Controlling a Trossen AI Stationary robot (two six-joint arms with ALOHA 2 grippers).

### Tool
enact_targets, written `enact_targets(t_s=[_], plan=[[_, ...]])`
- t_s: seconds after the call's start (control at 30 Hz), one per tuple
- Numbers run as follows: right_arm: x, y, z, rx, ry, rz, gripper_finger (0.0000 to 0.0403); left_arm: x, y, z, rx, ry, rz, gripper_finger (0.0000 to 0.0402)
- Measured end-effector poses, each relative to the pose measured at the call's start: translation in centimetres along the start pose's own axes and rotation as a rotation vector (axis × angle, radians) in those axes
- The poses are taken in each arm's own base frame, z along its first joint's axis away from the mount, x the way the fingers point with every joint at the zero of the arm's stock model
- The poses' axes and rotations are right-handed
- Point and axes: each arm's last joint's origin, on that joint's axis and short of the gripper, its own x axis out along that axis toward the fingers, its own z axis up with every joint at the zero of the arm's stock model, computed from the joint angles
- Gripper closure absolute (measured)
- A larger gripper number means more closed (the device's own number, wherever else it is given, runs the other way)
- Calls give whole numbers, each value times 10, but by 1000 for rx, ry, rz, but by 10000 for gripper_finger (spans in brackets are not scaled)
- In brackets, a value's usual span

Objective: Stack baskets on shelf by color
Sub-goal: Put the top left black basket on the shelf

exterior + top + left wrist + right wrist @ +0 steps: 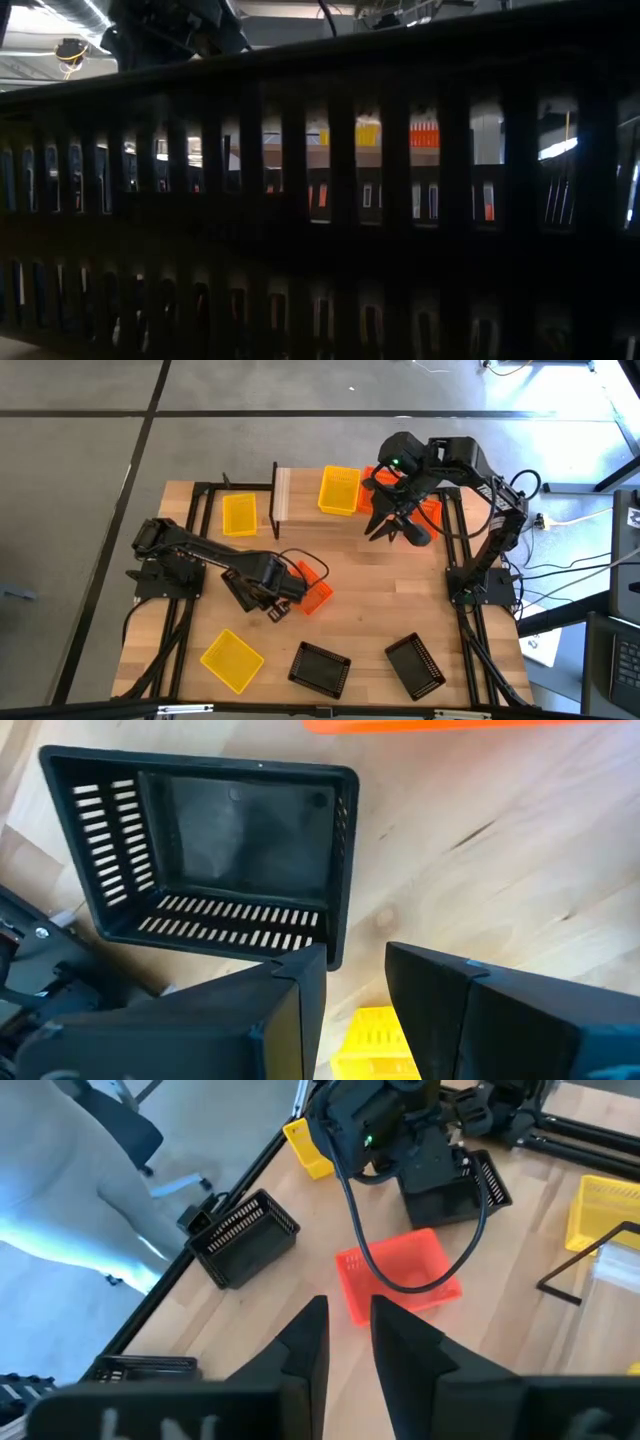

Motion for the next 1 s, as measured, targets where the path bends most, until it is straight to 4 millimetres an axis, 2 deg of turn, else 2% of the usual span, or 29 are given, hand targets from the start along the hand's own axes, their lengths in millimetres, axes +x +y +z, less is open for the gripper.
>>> enact_targets(t_s=[0.37, 0.7, 1.0], plan=[[-19, 16, 0, -36, -33, -32, 328, 40, -4, -7, 22, 24, -66, 303], [-25, 21, -1, -45, -41, -50, 328, 55, 2, -11, 25, 41, -28, 303], [-25, 21, -1, -45, -40, -52, 328, 77, 10, -15, 48, 55, -7, 303]])
